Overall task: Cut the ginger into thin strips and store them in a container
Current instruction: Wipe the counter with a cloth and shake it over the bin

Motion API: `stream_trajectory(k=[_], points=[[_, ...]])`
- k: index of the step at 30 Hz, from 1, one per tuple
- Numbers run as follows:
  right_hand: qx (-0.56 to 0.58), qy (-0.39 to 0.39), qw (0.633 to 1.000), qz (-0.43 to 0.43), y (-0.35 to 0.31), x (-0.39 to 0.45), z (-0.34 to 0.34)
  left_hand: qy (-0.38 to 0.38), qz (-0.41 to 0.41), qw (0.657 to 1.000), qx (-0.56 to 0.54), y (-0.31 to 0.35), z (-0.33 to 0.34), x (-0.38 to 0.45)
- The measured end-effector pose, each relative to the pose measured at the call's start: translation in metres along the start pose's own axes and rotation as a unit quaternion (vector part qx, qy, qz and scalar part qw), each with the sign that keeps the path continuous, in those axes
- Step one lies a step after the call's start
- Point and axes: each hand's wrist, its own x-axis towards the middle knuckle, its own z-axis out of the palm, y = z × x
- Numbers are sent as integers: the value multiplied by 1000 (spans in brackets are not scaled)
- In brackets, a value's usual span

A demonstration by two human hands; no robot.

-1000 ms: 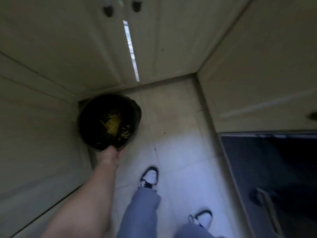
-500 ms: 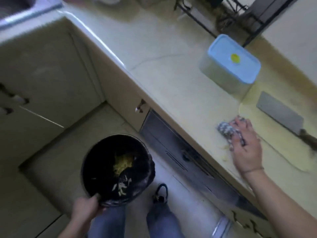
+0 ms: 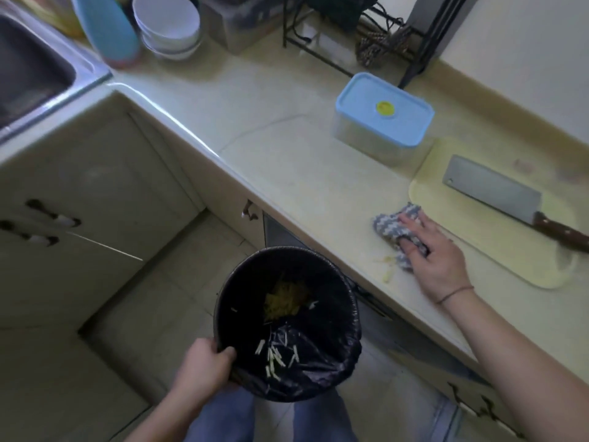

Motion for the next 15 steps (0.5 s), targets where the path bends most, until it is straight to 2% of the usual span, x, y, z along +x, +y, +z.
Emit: stream_trajectory(k=[3, 6, 10, 13, 15], points=[[21, 35, 998, 41, -15, -12, 10, 0, -1, 1000, 17, 3, 6, -8], [34, 39, 998, 41, -39, -38, 24, -8, 0, 1000, 19, 12, 13, -14], [55, 0, 998, -15, -58, -83, 55, -25, 7, 1000, 2, 20, 19, -18], [124, -45, 991, -24, -70, -111, 70, -33, 14, 999, 10, 21, 20, -20], [176, 3, 984, -13, -73, -119, 58, -32, 16, 999, 14, 23, 20, -21]])
